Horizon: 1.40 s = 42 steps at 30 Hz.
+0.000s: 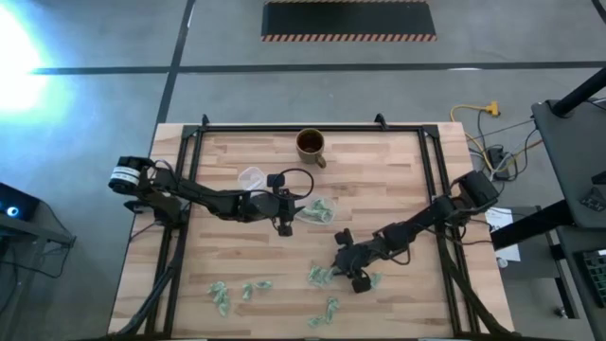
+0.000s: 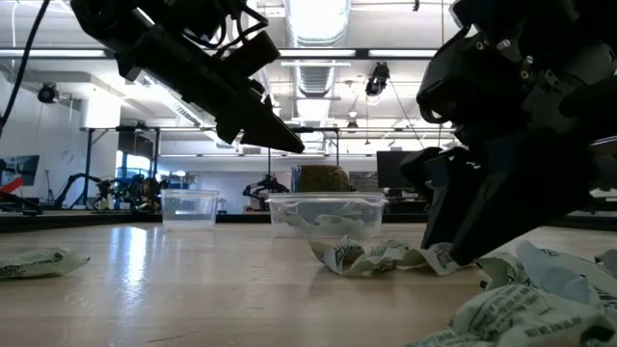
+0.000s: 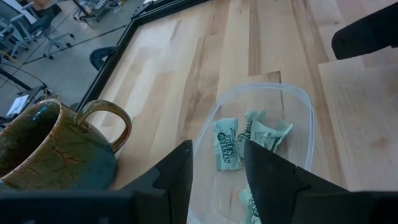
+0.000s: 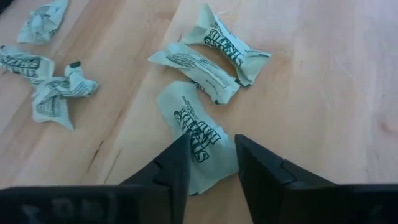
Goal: Pick and place Stevia / Truvia into bins
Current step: Put the green stevia packet into the transparent container
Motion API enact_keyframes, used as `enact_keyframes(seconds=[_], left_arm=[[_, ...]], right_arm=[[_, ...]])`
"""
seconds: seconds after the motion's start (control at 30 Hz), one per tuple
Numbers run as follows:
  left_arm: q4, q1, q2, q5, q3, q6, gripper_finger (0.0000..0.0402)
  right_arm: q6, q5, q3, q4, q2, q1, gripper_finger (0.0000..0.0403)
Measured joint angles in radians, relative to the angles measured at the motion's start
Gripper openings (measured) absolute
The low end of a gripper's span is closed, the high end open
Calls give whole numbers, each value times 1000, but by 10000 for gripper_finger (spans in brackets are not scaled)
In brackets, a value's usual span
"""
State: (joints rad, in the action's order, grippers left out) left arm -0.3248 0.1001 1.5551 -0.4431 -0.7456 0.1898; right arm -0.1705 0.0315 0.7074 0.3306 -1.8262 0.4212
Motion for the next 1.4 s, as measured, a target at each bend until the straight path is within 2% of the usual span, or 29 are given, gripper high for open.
enact_keyframes(seconds=[0.3,0.6,0.8,1.0,1.07,1.2,1.4], left_arm=[[0,0,0,0,0,0,128],[-4,1,0,0,0,1,128],[-4,0,0,0,0,8,128],[0,0,0,-1,0,10,128],[2,0,0,-3,0,10,128],[38,0,-2,-11,-1,10,128],[260,11,-71,-12,-1,-59,128]], right_arm=[[17,24,-1,-7,7,12,18],[17,37,-1,-90,75,12,18],[55,187,-1,-182,177,11,18],[171,493,0,-205,255,-2,18],[205,557,0,-196,266,-20,18],[226,599,0,-193,268,-82,18],[208,600,0,-193,256,-176,18]])
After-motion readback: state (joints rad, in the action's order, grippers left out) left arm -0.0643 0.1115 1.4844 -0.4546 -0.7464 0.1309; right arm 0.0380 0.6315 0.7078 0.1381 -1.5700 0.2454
